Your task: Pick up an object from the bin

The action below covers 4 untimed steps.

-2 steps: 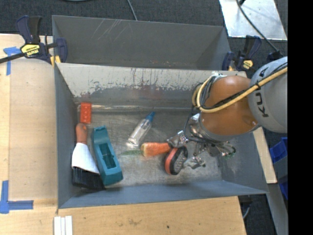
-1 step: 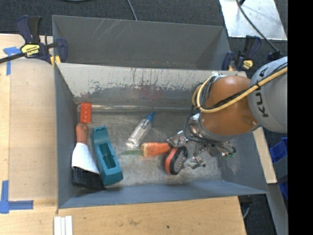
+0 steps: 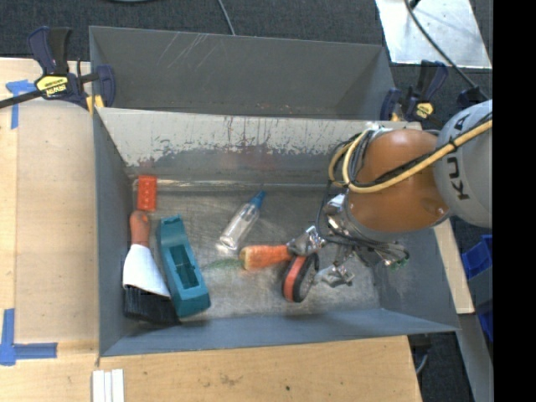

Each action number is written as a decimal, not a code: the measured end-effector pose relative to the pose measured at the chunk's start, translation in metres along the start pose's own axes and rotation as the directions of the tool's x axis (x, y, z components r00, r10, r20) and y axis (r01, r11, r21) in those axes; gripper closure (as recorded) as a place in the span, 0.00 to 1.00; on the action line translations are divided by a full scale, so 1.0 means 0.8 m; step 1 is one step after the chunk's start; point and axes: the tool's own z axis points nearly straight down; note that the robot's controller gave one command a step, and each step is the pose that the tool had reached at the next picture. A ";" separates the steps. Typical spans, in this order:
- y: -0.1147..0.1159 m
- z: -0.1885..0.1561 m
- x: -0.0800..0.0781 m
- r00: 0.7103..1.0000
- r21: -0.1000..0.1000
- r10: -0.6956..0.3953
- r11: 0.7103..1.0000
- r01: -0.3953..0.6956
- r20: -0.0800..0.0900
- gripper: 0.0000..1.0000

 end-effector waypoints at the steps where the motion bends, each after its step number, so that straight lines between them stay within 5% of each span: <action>1: -0.002 -0.013 0.004 0.999 -0.008 -0.054 0.999 0.054 -0.005 1.00; 2: 0.002 -0.042 -0.030 0.996 -0.008 -0.093 0.996 0.093 0.000 1.00; 3: 0.009 -0.084 -0.008 1.000 -0.018 -0.020 1.000 0.020 -0.009 1.00; 4: -0.002 -0.111 -0.023 0.999 -0.011 -0.053 0.999 0.053 -0.003 1.00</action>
Offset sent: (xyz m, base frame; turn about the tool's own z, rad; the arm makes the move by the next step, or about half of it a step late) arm 0.0361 0.0376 0.0233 -0.0103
